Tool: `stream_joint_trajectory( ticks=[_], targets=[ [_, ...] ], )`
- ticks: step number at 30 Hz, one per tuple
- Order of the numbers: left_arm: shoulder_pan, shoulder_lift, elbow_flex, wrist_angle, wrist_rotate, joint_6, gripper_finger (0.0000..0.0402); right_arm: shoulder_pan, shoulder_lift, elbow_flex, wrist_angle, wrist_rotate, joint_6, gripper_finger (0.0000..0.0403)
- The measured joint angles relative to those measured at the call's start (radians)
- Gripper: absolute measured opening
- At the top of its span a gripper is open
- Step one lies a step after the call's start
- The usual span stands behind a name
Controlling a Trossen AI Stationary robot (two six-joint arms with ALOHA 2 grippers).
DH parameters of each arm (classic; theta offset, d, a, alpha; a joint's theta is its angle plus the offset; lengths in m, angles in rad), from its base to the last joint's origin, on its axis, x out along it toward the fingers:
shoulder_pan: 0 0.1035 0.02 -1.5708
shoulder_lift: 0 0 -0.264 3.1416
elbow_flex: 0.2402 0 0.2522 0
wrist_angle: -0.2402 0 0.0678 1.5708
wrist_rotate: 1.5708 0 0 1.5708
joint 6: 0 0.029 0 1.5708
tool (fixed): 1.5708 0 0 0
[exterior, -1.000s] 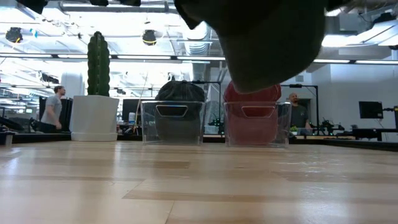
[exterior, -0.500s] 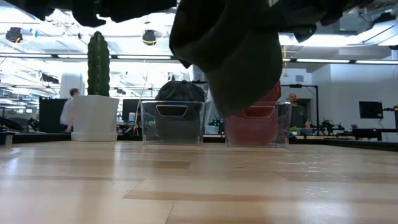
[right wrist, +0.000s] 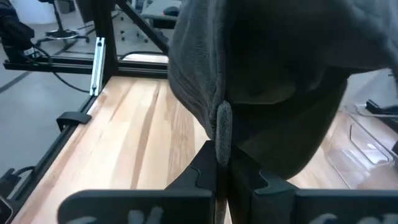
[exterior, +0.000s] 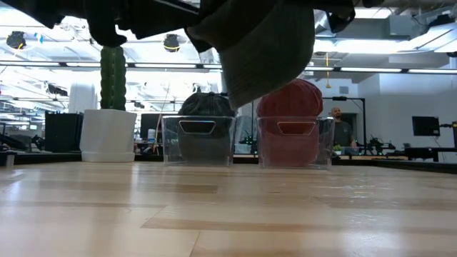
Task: Pick & Place hat
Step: Put the black head cap into the left transparent bin
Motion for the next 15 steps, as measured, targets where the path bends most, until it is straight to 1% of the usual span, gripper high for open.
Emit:
stream_joint_trajectory(
  ticks=[7, 12, 15],
  targets=[
    [0.011, 0.023, 0.0, 0.086, -0.001, 0.008, 0.0153, 0.0, 0.0, 0.0, 0.0, -0.021, -0.008, 0.0001],
    [0.011, 0.023, 0.0, 0.105, 0.0, 0.005, 0.0153, -0.013, 0.0, 0.0, -0.001, -0.094, -0.002, 0.0001],
    [0.011, 0.023, 0.0, 0.11, 0.0, 0.002, 0.0153, -0.019, 0.0, 0.0, -0.001, -0.099, -0.001, 0.0001]
  ],
)
